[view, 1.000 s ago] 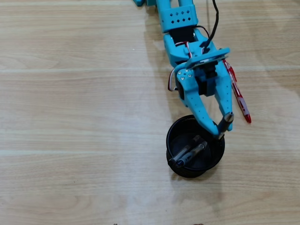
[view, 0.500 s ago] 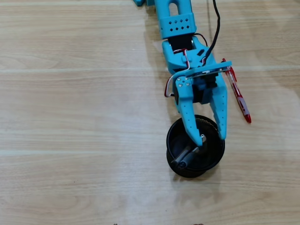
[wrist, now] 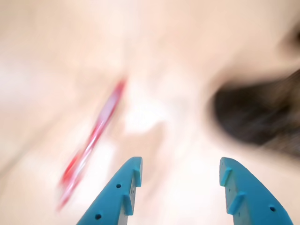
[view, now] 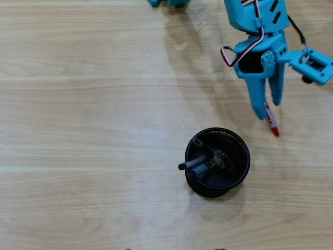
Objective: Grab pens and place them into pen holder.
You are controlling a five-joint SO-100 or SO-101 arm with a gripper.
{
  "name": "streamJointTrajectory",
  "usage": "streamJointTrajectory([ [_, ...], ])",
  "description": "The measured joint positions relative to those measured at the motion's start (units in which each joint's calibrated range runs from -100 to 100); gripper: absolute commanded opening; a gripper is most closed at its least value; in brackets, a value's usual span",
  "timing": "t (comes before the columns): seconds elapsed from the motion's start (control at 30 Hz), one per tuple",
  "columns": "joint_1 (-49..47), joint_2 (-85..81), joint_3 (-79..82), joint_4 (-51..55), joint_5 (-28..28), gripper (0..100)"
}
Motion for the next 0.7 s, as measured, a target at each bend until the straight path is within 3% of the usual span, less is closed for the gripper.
streamJointTrajectory([
  [0.1,-3.21,5.42,-0.35,16.02,-9.34,18],
  [0.2,-6.42,7.96,-0.89,19.47,-16.17,18],
  [0.47,-7.18,10.24,-1.77,17.92,-17.16,21],
  [0.7,-9.88,15.83,-1.77,5.60,-17.16,21],
])
